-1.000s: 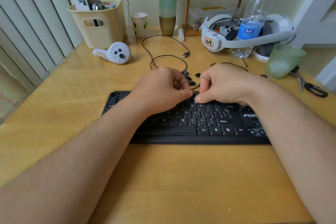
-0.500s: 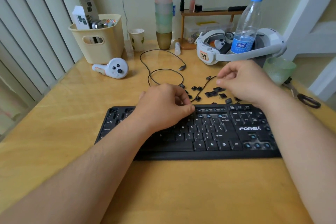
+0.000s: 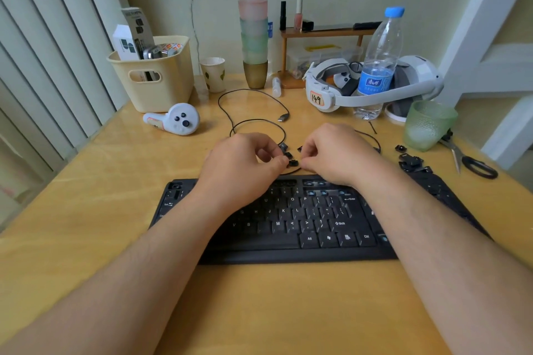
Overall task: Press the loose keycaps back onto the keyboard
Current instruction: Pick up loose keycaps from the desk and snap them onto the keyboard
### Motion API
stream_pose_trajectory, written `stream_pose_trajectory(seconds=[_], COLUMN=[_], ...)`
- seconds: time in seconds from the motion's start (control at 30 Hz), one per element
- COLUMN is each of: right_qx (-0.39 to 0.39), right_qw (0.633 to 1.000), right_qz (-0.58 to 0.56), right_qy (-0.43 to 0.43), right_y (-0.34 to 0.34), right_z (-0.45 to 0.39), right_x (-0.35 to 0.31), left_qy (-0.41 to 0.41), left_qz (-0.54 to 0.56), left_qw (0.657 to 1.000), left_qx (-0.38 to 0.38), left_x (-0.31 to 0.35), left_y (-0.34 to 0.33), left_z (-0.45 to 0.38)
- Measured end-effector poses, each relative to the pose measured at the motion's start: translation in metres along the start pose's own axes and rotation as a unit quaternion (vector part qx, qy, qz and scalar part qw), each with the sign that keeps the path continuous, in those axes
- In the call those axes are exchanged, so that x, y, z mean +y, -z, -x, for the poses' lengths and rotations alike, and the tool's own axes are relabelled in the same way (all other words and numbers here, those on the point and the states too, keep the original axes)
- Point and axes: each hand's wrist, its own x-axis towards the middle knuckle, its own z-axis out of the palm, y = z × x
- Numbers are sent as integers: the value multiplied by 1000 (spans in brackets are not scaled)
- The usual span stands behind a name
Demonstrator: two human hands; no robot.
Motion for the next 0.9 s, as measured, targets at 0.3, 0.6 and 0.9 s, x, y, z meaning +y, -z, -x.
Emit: stream_pose_trajectory(seconds=[0.3,0.6,0.9], right_qx=[-153,-171,-167], right_qw=[731,705,701], right_qz=[-662,-684,-690], right_qy=[-67,-68,-63], right_y=[23,23,23], right_z=[20,21,22], right_x=[-16,-15,-15], left_qy=[-93,-125,-147], left_qz=[139,158,136], left_qw=[983,972,972], left_qx=[76,117,125], left_x=[13,11,7], left_y=[5,3,5], left_z=[8,9,7])
